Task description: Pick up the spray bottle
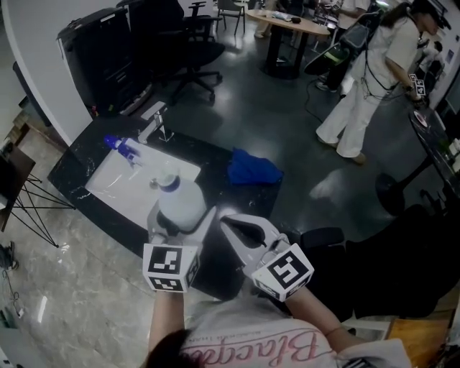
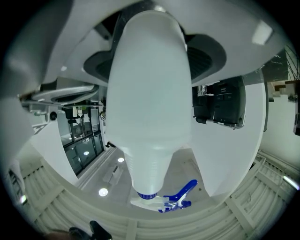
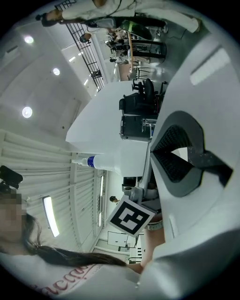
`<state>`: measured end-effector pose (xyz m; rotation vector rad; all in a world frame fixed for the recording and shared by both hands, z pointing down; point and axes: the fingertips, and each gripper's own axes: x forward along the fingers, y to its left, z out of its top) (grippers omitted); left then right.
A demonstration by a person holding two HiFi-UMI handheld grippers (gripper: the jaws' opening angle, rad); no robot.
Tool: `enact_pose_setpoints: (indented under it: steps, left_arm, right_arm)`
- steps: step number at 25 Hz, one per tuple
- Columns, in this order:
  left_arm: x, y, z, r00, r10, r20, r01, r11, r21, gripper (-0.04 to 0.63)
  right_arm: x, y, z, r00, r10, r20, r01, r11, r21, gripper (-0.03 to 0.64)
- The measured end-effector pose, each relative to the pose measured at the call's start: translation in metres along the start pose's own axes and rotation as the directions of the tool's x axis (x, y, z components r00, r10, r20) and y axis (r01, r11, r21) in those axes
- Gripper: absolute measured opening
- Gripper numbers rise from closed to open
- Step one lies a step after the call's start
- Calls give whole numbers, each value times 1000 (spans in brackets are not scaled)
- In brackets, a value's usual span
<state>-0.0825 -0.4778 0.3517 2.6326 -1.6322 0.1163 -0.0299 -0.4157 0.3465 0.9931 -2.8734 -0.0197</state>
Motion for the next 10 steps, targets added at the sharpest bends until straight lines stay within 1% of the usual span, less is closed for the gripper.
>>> enact_pose_setpoints:
  steps: [4,10]
  left_arm:
    - [-3,1,5,1000,5,5,-5,1000,14,408]
    - [-6,-2,11,1000,2,15,-3,1000,25,408]
  right_arm:
    - [0,-3,10,1000,-14,27,14,1000,-1,2]
    - [1,2,12,999,3,45,-1,999,-32,1]
